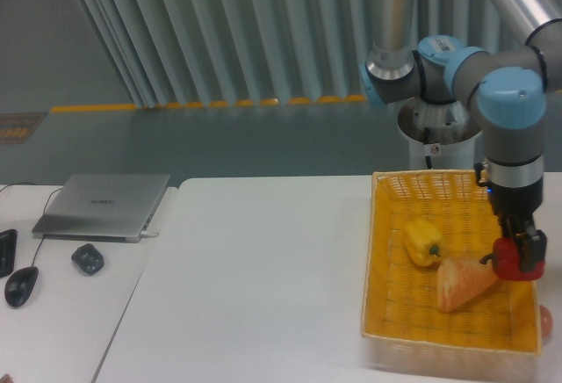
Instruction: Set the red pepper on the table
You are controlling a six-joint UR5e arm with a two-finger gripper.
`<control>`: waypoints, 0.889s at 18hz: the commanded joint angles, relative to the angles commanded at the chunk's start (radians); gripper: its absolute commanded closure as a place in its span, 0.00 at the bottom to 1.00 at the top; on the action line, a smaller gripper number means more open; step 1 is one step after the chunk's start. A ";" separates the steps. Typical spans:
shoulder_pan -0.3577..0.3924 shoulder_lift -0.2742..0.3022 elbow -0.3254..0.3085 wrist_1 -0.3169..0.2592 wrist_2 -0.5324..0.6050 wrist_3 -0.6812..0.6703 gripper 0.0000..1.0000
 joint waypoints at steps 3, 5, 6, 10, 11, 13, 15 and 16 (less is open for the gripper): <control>0.043 -0.003 -0.008 0.003 0.002 0.086 0.64; 0.075 -0.002 -0.032 0.012 0.017 0.117 0.64; 0.083 -0.002 -0.035 0.012 0.029 0.120 0.64; 0.124 -0.008 -0.043 0.018 0.063 0.213 0.64; 0.141 -0.008 -0.048 0.041 0.060 0.204 0.64; 0.167 -0.015 -0.048 0.051 0.052 0.180 0.63; 0.169 -0.026 -0.052 0.061 0.051 0.114 0.63; 0.172 -0.035 -0.057 0.090 0.051 0.100 0.63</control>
